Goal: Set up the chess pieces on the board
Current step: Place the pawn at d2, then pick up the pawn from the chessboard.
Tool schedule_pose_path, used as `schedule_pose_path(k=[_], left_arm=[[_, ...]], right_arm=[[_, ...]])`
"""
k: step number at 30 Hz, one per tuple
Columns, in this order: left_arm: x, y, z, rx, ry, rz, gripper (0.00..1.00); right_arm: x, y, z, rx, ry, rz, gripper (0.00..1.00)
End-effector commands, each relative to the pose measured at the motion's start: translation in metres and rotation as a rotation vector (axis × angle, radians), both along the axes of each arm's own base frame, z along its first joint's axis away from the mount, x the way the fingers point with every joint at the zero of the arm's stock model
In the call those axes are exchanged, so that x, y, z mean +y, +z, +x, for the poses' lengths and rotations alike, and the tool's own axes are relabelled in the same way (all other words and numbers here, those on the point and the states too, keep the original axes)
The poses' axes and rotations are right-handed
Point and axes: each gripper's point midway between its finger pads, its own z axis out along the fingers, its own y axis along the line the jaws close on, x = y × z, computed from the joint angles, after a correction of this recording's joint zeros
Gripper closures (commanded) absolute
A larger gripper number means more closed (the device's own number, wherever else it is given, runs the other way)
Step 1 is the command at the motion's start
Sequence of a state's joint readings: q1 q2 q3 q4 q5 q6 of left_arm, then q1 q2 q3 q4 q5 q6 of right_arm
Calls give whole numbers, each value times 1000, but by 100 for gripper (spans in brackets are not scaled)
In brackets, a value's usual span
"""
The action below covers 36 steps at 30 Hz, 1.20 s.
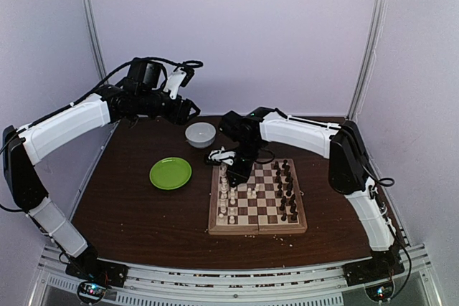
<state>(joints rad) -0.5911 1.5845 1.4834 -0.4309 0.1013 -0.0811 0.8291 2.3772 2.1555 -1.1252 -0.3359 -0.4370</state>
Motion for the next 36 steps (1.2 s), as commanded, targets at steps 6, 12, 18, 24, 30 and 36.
schedule_pose_path(k=[6, 12, 18, 24, 30, 36], left_arm=[[-7, 13, 2, -27, -17, -23, 41], [-7, 12, 1, -24, -21, -25, 41], [-7, 12, 1, -23, -20, -25, 41], [-8, 13, 1, -23, -22, -29, 41], [-9, 13, 1, -22, -24, -30, 41], [-10, 9, 1, -15, -25, -27, 41]], right_arm=[[3, -1, 3, -14, -20, -5, 82], [2, 24, 3, -43, -25, 25, 75], [-8, 59, -9, -57, -28, 71, 69], [-49, 58, -19, -66, -46, 6, 67], [-82, 25, -20, -77, -48, -116, 67], [-86, 11, -16, -83, -69, -152, 68]])
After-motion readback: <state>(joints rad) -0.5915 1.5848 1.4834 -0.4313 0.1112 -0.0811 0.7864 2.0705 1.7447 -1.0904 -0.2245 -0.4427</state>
